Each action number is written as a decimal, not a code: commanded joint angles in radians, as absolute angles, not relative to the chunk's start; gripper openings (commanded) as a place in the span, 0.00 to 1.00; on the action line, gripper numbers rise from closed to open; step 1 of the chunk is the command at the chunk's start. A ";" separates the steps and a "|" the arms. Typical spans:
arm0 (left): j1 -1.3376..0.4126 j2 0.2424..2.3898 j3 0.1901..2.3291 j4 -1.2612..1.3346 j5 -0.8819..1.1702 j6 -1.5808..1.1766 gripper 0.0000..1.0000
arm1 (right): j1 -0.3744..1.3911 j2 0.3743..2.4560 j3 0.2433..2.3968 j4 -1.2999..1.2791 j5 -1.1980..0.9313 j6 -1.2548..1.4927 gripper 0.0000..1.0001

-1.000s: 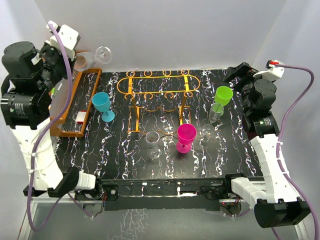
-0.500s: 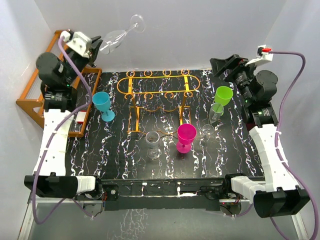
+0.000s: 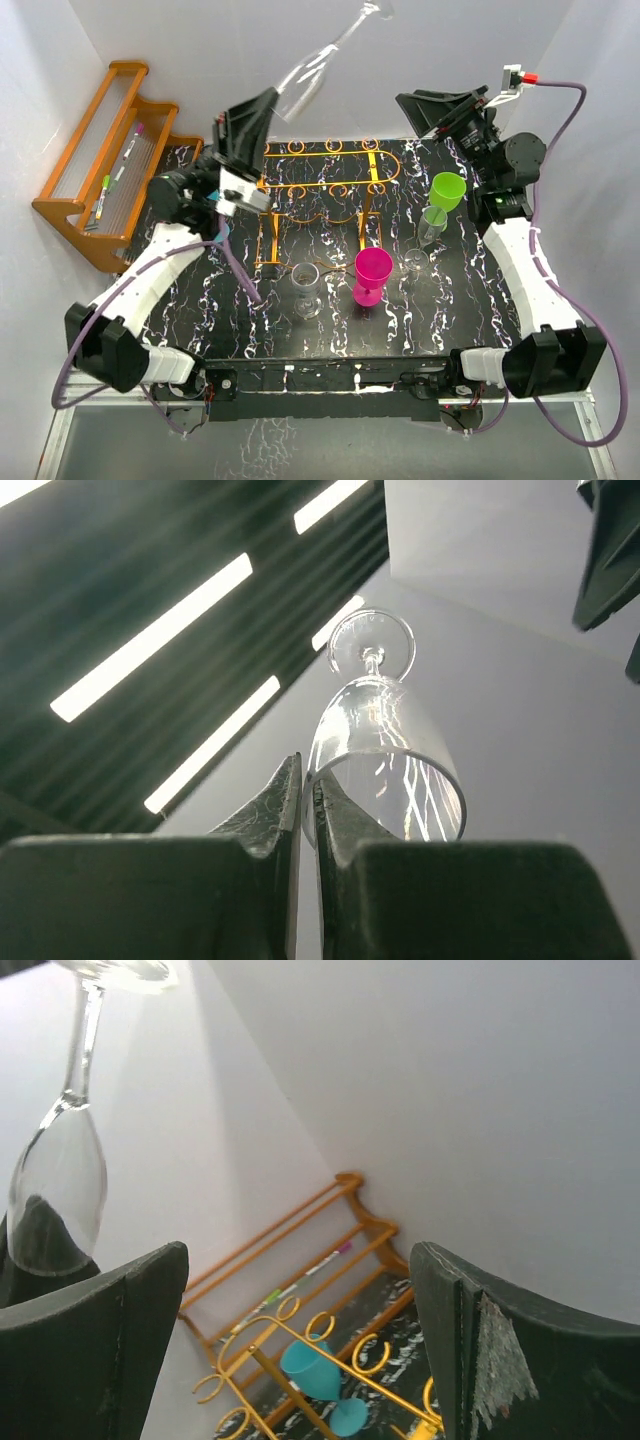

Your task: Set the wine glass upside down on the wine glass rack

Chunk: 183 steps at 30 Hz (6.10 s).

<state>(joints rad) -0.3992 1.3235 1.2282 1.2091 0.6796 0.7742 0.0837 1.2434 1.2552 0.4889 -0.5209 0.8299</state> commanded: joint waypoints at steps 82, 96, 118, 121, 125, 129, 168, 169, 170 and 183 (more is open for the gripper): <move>-0.788 1.601 1.094 1.503 0.613 1.632 0.07 | 0.177 1.299 1.429 0.782 -0.350 0.886 0.08; -0.788 1.532 1.034 1.445 0.636 1.687 0.25 | 0.164 1.372 1.717 0.632 -0.271 0.809 0.08; -0.788 1.497 1.044 1.437 0.608 1.692 0.26 | 0.144 1.359 1.778 0.453 -0.195 0.543 0.08; -0.788 1.489 1.048 1.434 0.595 1.690 0.26 | 0.134 1.347 1.767 0.427 -0.161 0.488 0.08; -0.788 1.475 1.046 1.439 0.585 1.696 0.26 | 0.118 1.353 1.755 0.412 -0.144 0.428 0.08; -0.793 1.433 1.057 1.435 0.528 1.688 0.28 | 0.089 1.377 1.720 0.405 -0.151 0.335 0.08; -0.319 1.112 1.730 -0.611 -0.392 0.672 0.97 | -0.059 1.848 1.269 1.206 -0.991 0.337 0.08; -0.308 1.127 1.743 -0.648 -0.380 0.653 0.97 | -0.060 1.859 1.279 1.228 -0.998 0.366 0.08; -0.300 1.141 1.757 -0.684 -0.365 0.631 0.97 | -0.058 1.869 1.288 1.236 -1.001 0.403 0.08; -0.180 1.238 1.802 -0.922 -0.048 0.418 0.97 | -0.040 1.952 1.360 1.397 -1.093 0.529 0.08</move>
<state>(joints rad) -0.2134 1.2484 1.7733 -0.8555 -0.1719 0.5014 -0.0498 1.9369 1.2957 1.2247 -1.0546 0.5003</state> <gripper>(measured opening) 0.970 0.144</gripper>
